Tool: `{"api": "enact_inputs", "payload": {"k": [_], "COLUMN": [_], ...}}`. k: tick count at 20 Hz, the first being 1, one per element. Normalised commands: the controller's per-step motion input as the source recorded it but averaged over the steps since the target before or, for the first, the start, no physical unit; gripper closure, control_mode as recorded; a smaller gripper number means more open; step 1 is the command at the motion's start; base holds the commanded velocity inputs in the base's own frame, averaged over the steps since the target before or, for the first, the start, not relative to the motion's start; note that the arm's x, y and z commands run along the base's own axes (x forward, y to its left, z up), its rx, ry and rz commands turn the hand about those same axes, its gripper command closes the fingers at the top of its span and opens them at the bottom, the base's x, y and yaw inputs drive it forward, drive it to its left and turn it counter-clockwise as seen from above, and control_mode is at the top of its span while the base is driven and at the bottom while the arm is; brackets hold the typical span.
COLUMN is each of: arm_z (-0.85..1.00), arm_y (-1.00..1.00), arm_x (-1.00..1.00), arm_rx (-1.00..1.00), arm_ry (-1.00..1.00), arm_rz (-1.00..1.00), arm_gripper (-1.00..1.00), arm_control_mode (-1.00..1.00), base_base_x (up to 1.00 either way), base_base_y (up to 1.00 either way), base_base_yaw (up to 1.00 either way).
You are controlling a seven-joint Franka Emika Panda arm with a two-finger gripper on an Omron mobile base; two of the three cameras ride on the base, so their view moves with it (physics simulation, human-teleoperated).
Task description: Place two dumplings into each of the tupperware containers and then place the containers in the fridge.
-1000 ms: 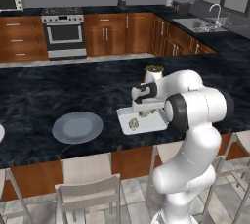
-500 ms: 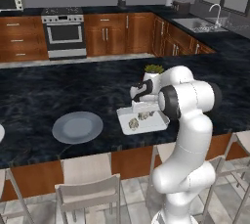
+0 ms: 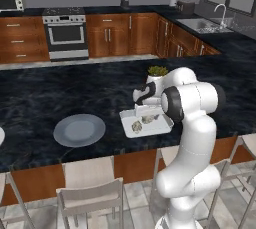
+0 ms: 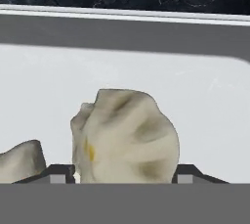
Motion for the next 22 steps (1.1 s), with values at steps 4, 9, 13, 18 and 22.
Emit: {"api": "enact_inputs", "payload": {"k": [4, 9, 13, 18, 22], "arm_z": [0.19, 0.48, 0.01, -0.08, -0.34], "arm_y": [-0.03, -0.24, -0.70, -0.69, -0.37], "arm_x": [-0.02, -0.14, -0.03, 0.00, 0.28], "arm_rx": [0.00, 0.00, 0.00, 0.01, 0.05], "arm_ry": [0.00, 0.00, -0.01, -0.01, -0.01], "arm_rz": [-0.01, -0.05, -0.10, -0.09, -0.01], "arm_gripper": [-1.00, -1.00, -1.00, -1.00, -1.00], "arm_control_mode": [-1.00, -1.00, -1.00, -1.00, -1.00], "base_base_x": [0.00, 0.00, 0.00, 0.00, 0.00], "base_base_y": [0.00, 0.00, 0.00, 0.00, 0.00], "base_base_yaw": [0.00, 0.00, 0.00, 0.00, 0.00]}}
